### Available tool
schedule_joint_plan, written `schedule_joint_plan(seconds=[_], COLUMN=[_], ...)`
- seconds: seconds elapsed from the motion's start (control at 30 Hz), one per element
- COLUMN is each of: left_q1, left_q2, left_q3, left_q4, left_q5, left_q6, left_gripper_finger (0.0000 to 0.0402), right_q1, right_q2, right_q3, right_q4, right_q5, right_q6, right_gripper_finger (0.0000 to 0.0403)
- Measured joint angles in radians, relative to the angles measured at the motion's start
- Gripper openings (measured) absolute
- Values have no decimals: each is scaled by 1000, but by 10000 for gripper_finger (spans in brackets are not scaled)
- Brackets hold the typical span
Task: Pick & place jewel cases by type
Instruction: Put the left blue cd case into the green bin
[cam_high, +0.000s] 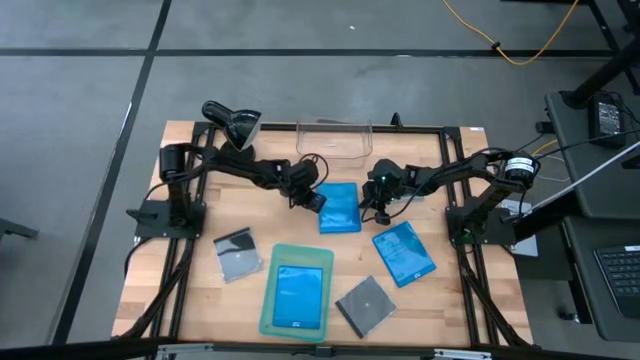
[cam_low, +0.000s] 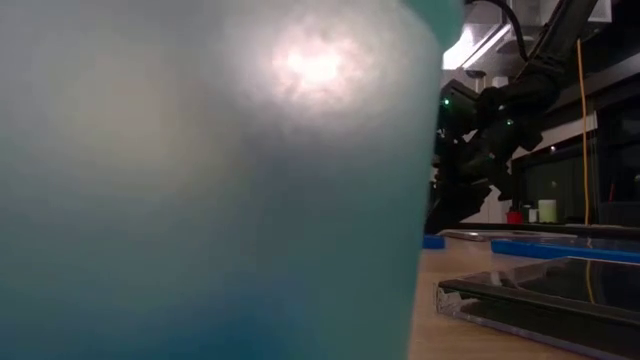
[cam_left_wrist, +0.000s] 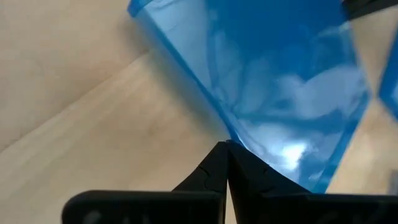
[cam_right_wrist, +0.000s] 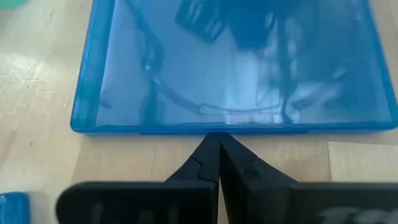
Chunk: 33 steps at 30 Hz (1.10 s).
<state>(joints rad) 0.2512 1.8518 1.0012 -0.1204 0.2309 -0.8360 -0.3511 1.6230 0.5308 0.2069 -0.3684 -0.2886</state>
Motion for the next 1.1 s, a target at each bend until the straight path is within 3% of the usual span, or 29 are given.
schedule_joint_plan(seconds=[0.3,0.57,0.8,1.1], left_q1=[-1,1,-2,-2], left_q2=[-91,-97,-104,-104], left_q3=[3,2,2,2], left_q4=[-34,-190,-131,-65], left_q5=[-12,-38,-53,-10], left_q6=[-117,-98,-112,-154], left_gripper_finger=[5,6,12,96], right_q1=[0,0,0,0], right_q2=[0,0,0,0], right_q3=[0,0,0,0], right_q4=[4,11,10,9], right_q5=[0,-1,-2,-2], right_q6=[-4,-9,-17,-36], right_gripper_finger=[6,6,6,6])
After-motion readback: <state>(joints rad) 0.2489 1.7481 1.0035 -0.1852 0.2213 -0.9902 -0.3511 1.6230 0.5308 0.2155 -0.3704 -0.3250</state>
